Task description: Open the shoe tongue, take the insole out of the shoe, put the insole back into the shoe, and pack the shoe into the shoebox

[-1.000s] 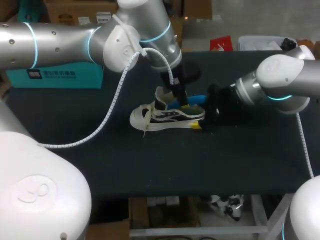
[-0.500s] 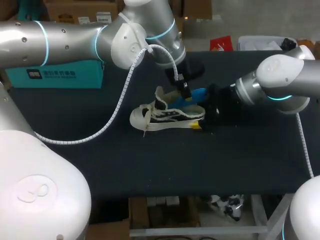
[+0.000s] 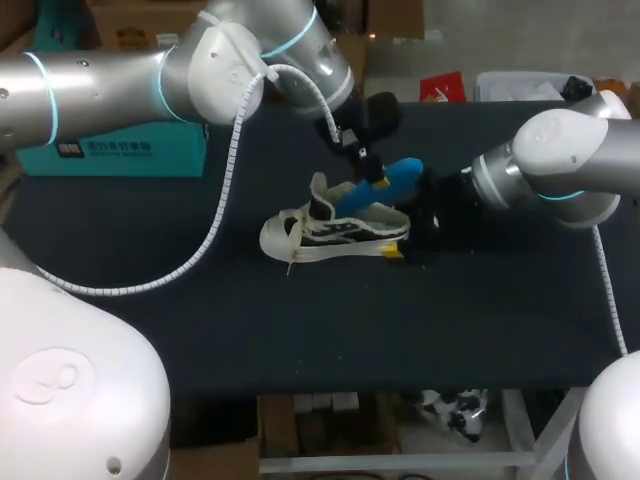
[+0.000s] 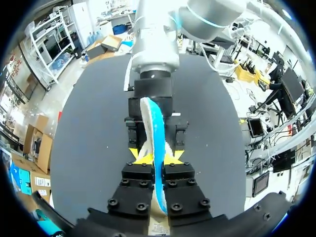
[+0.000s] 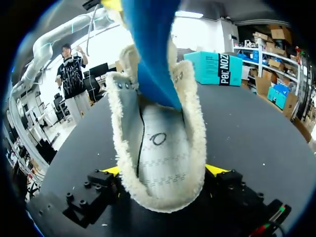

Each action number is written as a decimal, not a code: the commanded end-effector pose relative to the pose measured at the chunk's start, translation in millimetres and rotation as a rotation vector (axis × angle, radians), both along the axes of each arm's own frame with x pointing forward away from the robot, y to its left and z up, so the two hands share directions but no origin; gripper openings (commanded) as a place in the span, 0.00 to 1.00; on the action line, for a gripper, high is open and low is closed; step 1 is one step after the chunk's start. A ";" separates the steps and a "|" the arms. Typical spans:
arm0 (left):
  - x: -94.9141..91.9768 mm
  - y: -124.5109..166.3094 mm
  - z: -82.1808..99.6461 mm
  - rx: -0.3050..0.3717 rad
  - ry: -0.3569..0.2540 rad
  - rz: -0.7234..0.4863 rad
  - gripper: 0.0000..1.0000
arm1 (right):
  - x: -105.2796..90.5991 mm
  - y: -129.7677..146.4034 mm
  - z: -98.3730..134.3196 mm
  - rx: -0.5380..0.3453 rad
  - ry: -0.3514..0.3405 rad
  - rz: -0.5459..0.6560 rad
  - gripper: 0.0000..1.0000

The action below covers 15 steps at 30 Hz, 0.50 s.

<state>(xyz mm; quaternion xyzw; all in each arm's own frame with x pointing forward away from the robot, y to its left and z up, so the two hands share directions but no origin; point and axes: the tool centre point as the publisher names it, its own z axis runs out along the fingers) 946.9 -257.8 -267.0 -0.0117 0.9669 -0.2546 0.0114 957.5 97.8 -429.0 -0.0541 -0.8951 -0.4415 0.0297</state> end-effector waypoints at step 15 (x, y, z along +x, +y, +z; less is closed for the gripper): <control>-37.8 -11.2 98.8 -0.318 0.096 -0.112 0.00 | -9.1 -69.4 47.6 -0.204 0.062 -0.063 1.00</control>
